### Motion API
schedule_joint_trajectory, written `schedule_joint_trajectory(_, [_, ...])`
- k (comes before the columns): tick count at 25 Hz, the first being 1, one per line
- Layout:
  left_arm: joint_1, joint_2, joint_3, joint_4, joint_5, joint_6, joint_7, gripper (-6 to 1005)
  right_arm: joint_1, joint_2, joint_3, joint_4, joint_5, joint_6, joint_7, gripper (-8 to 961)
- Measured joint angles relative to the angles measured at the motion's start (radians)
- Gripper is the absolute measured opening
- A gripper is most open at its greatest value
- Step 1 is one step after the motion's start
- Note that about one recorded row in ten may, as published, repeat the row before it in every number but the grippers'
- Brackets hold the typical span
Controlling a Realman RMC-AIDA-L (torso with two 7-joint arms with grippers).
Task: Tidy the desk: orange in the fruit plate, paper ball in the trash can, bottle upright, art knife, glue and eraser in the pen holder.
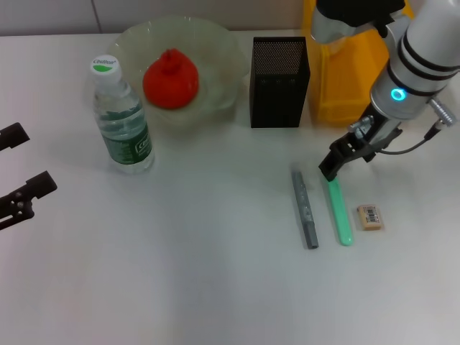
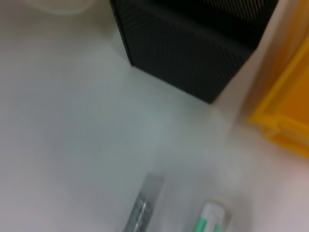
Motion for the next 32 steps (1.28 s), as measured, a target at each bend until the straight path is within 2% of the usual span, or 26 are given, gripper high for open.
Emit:
schedule_joint_trajectory(7, [0.000,-0.001,-0.001,0.000,0.000,-0.003,0.000,812,0.019,0.000,-0.023,0.065,0.004,0.064,0.000,782])
schedule_joint_trajectory(19, [-0.007,-0.004,-0.001,-0.001,0.000,-0.014,0.000,813,0.028,0.002,-0.049,0.090,0.043,0.095,-0.006,783])
schedule_joint_trajectory(32, [-0.013,-0.004,-0.001,-0.014,0.000,-0.036,0.009,813,0.067,0.001,-0.090,0.166,0.045,0.102,-0.006,733])
